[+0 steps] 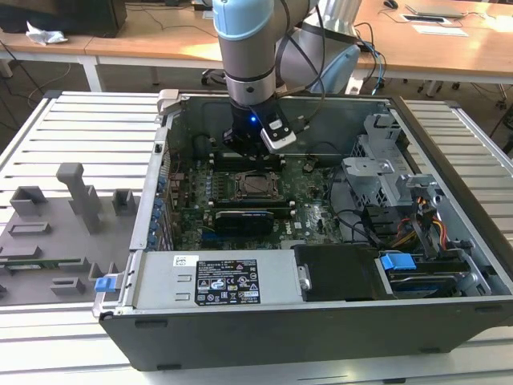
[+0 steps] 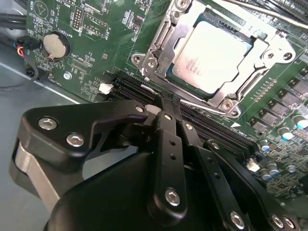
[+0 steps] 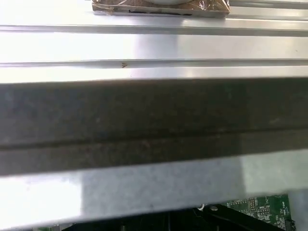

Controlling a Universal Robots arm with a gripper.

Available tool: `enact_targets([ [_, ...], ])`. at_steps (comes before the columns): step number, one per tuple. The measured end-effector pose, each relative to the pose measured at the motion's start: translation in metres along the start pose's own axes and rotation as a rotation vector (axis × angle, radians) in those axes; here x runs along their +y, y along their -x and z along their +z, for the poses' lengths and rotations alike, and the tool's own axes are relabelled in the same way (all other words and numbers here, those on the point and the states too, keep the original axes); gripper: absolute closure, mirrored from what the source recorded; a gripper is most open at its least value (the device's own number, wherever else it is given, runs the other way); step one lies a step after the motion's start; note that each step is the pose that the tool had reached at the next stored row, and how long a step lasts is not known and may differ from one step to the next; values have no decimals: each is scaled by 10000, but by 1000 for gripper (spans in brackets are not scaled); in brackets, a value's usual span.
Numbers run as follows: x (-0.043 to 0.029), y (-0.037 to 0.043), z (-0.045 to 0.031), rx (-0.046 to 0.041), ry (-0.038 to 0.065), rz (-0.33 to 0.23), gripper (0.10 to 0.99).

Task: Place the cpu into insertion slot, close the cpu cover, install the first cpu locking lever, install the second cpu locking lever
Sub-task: 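Install the first cpu locking lever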

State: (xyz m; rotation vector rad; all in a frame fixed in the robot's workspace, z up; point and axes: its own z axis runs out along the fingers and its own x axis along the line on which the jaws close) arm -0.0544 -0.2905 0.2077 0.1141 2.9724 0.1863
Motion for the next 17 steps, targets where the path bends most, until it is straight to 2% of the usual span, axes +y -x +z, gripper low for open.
enact_targets([
  [6,11,-8,21,-38,-46,282,980],
  [13,3,-17,73,-84,-212,538,980],
  [17,1,-20,93,-100,-271,630,980],
])
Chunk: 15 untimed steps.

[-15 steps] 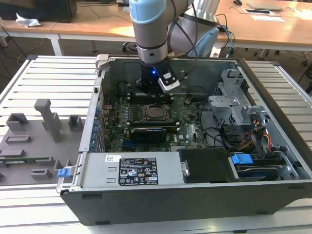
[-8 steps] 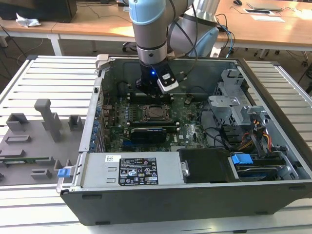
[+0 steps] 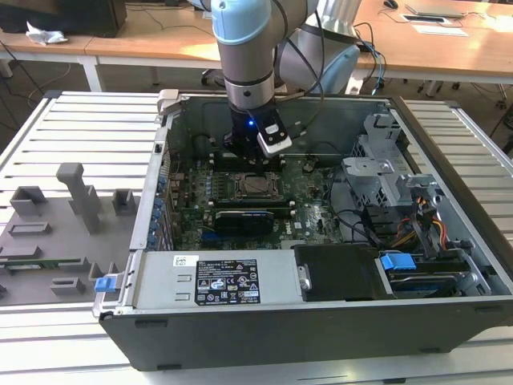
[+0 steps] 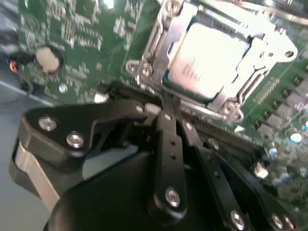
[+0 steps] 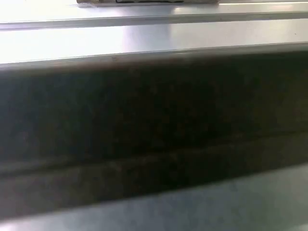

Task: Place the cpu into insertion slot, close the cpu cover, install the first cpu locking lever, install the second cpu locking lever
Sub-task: 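Install the first cpu locking lever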

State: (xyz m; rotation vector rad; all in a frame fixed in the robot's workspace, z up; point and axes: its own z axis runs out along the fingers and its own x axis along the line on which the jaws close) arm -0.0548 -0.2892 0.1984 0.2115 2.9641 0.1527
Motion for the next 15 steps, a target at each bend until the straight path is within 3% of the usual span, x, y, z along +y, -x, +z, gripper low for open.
enact_targets([
  [5,3,2,-11,-10,3,12,980],
  [8,8,9,-59,-19,-98,-1,980],
  [15,16,22,-139,-152,-1065,-141,980],
])
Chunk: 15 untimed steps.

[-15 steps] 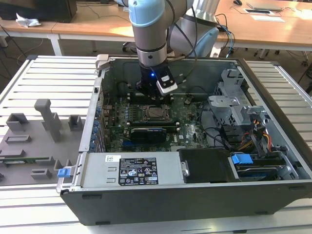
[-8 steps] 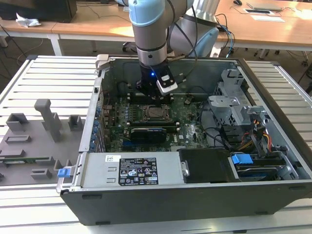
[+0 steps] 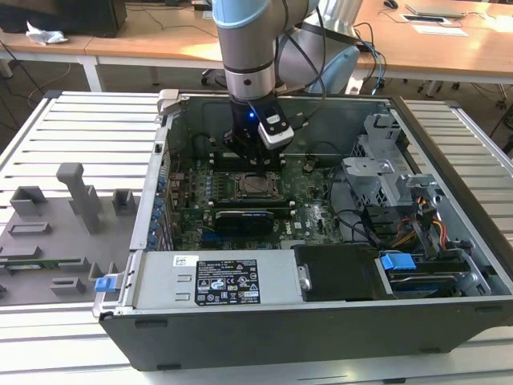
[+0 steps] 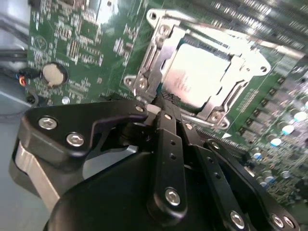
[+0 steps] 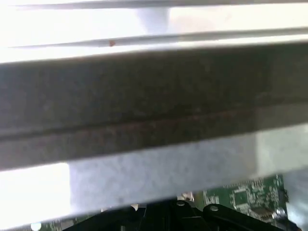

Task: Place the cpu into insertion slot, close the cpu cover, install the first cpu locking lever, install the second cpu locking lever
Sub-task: 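Install the first cpu locking lever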

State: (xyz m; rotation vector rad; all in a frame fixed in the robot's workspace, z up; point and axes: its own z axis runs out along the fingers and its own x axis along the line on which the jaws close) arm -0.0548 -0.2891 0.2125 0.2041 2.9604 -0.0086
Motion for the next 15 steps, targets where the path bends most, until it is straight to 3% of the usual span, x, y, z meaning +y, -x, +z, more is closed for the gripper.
enact_targets([
  [1,0,1,-7,-26,-193,-29,980],
  [4,1,4,-16,-80,-573,-85,980],
  [8,0,4,-16,-85,-619,-93,980],
  [9,1,4,-14,-33,-625,-95,980],
  [13,3,23,-7,678,-718,-129,980],
  [15,-6,24,-7,687,-720,-130,980],
])
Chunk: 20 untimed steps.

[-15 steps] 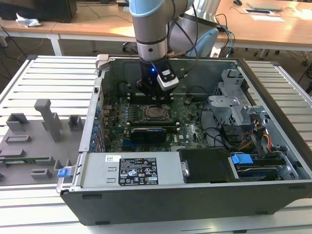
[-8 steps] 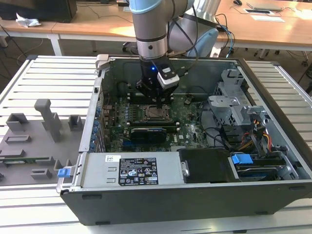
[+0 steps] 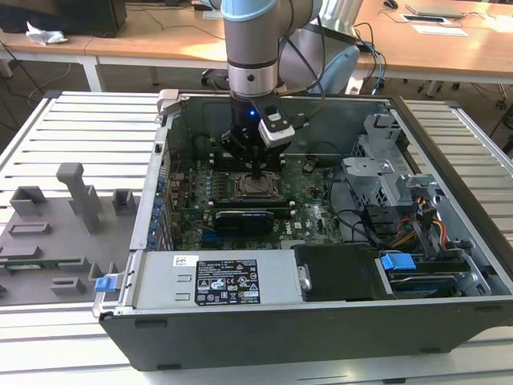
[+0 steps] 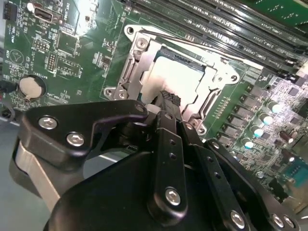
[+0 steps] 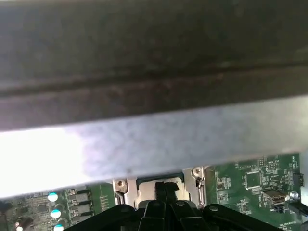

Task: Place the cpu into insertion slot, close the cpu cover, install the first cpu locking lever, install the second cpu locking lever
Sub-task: 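Install the first cpu locking lever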

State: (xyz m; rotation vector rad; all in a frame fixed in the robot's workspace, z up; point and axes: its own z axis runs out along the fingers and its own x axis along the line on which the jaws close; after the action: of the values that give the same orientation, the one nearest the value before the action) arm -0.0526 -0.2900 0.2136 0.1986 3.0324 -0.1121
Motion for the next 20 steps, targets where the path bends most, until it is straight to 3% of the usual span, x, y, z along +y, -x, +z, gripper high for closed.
enact_targets([
  [7,-204,26,17,0,0,1,980],
  [10,-237,31,13,2,3,2,980],
  [14,-244,42,-92,0,7,1,980],
  [17,-254,58,-236,-2,7,1,980],
  [20,-255,60,-259,-3,9,1,980],
])
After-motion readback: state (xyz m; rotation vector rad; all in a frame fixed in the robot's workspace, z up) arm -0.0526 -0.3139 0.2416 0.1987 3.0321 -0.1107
